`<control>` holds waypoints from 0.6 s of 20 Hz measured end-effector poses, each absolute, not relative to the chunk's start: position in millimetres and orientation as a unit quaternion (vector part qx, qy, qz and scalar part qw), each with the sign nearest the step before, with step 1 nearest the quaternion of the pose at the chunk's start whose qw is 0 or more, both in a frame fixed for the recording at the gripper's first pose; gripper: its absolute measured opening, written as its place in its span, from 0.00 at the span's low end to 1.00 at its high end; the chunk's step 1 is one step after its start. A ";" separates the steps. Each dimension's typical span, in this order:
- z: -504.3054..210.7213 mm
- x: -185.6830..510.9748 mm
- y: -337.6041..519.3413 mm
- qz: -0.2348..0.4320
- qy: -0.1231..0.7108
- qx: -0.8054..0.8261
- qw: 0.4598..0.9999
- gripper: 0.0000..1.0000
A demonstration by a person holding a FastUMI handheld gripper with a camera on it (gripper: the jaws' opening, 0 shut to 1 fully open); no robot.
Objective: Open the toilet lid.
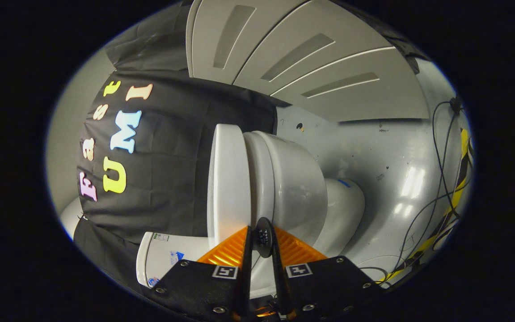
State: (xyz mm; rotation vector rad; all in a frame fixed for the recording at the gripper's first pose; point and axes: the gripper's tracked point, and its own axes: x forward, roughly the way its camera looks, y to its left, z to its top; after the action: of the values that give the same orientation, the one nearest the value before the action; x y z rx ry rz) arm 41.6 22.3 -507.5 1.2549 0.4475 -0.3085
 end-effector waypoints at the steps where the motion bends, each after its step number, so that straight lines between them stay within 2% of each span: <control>1: -505.2 42.5 21.0 -0.141 0.203 0.581 0.775 0.16; 5: -498.9 41.7 22.5 -0.143 0.191 0.584 0.776 0.00; 12: -492.0 39.9 26.6 -0.146 0.213 0.537 0.803 0.00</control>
State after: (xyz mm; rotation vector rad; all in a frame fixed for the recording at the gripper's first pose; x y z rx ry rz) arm 39.9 26.6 -492.0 1.1496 0.4571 -0.3130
